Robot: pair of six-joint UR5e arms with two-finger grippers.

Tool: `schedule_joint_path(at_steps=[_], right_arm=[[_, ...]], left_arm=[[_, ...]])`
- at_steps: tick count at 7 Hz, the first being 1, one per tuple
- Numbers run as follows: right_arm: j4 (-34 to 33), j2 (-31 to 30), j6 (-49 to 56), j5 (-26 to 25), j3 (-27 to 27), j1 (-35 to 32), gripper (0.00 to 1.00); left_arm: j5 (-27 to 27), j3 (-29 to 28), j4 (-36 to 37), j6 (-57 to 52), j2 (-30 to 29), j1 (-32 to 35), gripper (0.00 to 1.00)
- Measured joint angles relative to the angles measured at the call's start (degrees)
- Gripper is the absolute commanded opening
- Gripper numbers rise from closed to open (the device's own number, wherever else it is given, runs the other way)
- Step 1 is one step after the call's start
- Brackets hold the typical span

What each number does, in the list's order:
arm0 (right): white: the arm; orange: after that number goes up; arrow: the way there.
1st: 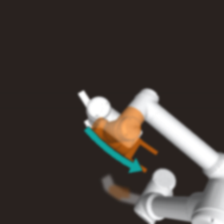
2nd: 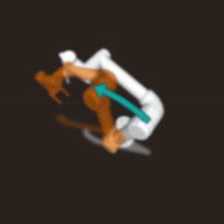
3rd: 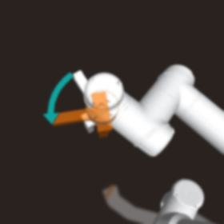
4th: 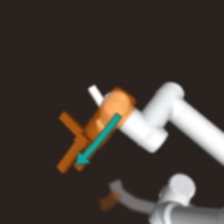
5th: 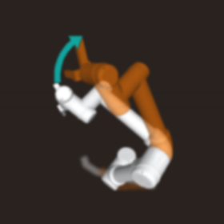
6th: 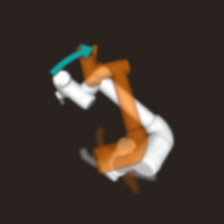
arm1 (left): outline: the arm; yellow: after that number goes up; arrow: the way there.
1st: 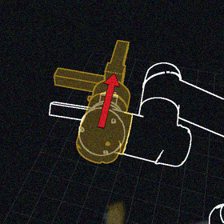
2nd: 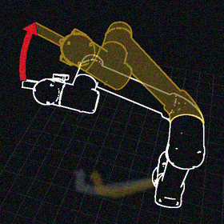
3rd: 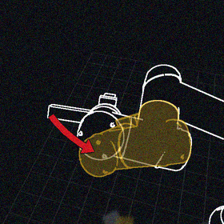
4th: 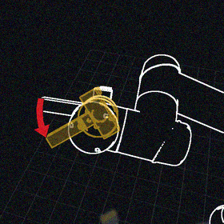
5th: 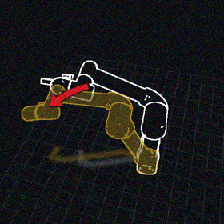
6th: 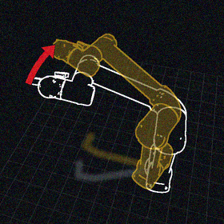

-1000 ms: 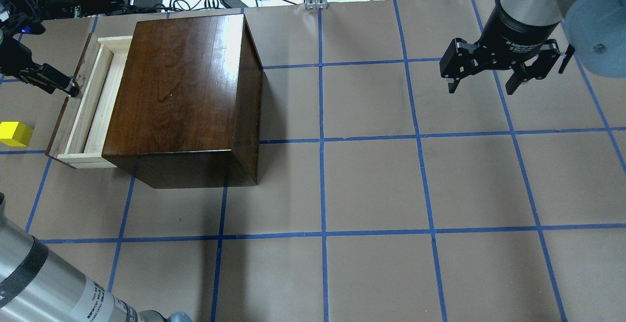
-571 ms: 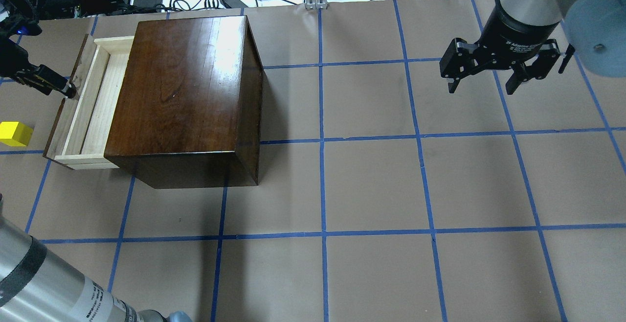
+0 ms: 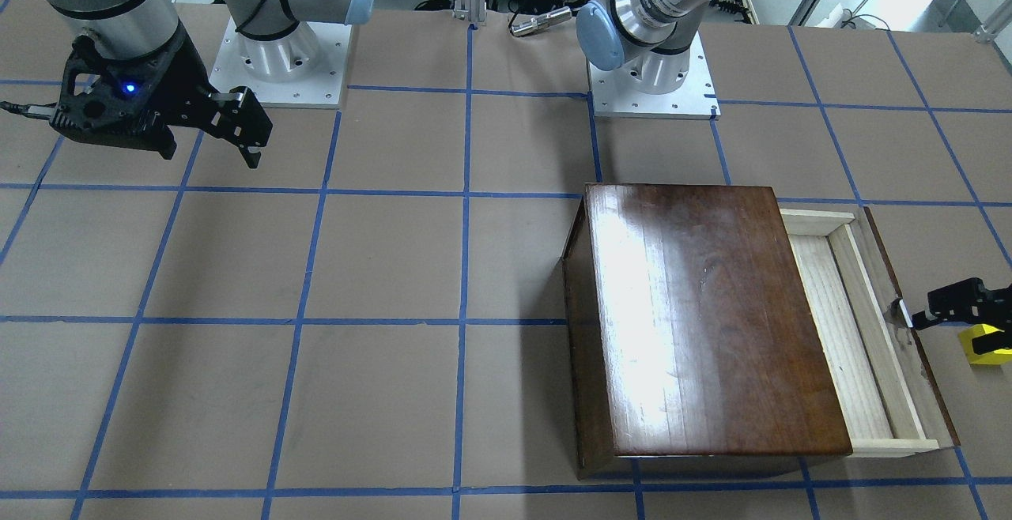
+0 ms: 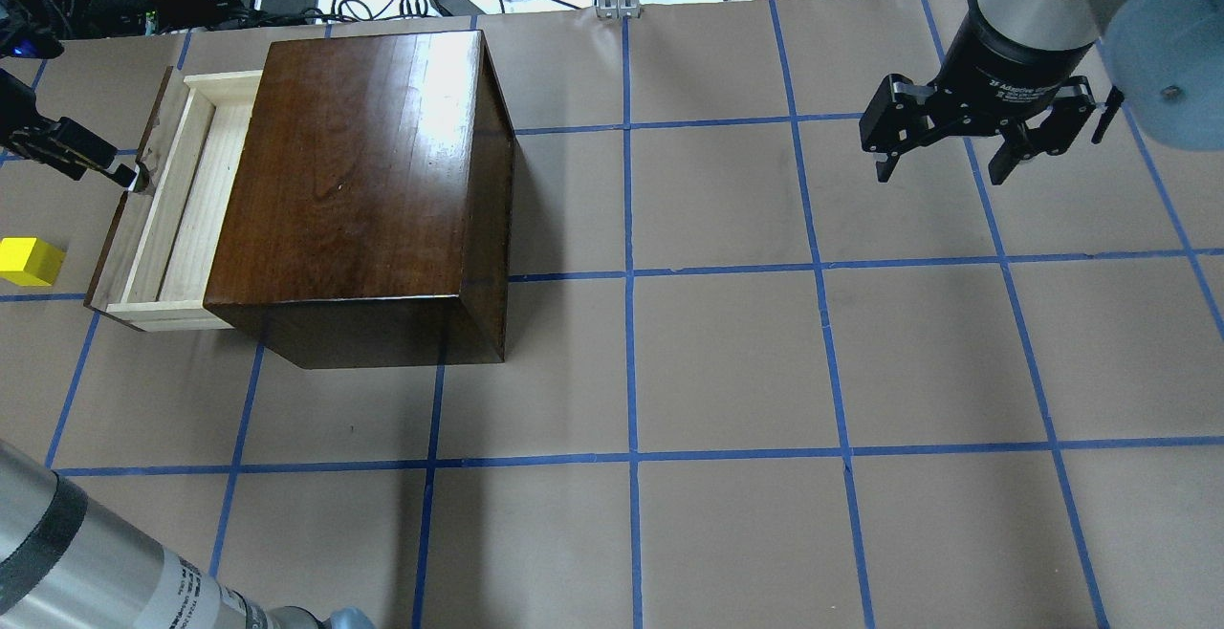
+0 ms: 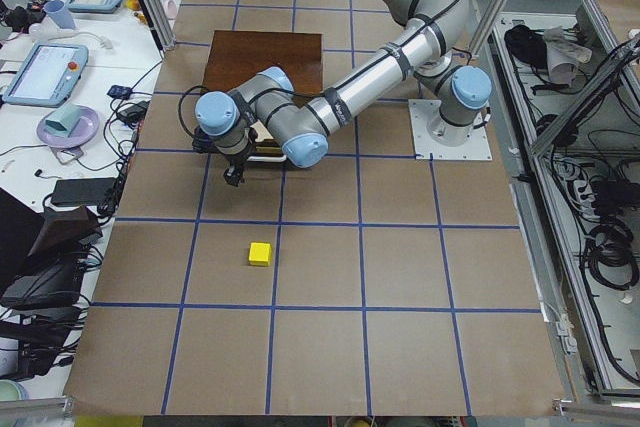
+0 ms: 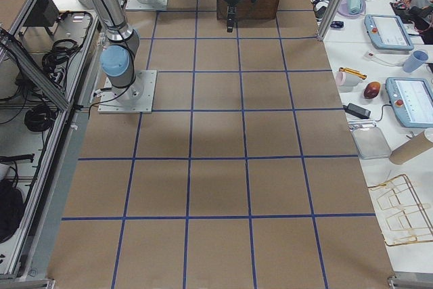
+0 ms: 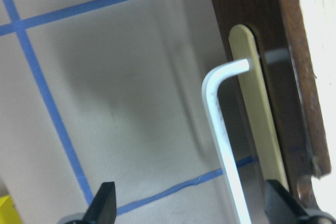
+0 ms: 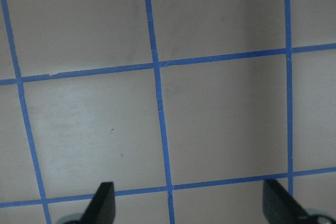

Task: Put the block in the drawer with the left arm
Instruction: 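Release the handle and grasp the yellow cube with the left gripper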

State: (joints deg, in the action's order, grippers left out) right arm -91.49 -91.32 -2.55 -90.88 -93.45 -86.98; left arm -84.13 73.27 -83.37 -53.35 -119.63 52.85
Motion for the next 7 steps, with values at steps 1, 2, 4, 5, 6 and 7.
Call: schedule_joint_path(at_steps=[1,2,4,5,6,7], right_arm=[[0.0,0.0,0.0,0.0,0.0,0.0,1.0],[0.0,0.0,0.0,0.0,0.0,0.0,1.0],[0.0,0.0,0.0,0.0,0.0,0.0,1.0],[0.0,0.0,0.0,0.0,0.0,0.0,1.0],[0.0,0.0,0.0,0.0,0.0,0.0,1.0],[0.0,0.0,0.0,0.0,0.0,0.0,1.0]], left_arm=[[-2.0,-1.4,0.7,0.2,-0.3,-2.0,1.0],[-3.2,-2.8,2.2,0.7,-1.5,-3.9,1.0],[-5.5,-3.8,8.8,1.6,-4.6,-5.9,1.0],[-6.2,-3.9,11.8,1.9,-6.4,-7.0,1.0],[-6.4,-4.0,13.8,2.3,-8.2,-7.8,1.0],[-6.5,-4.0,15.3,3.2,-9.7,-8.2,1.0]])
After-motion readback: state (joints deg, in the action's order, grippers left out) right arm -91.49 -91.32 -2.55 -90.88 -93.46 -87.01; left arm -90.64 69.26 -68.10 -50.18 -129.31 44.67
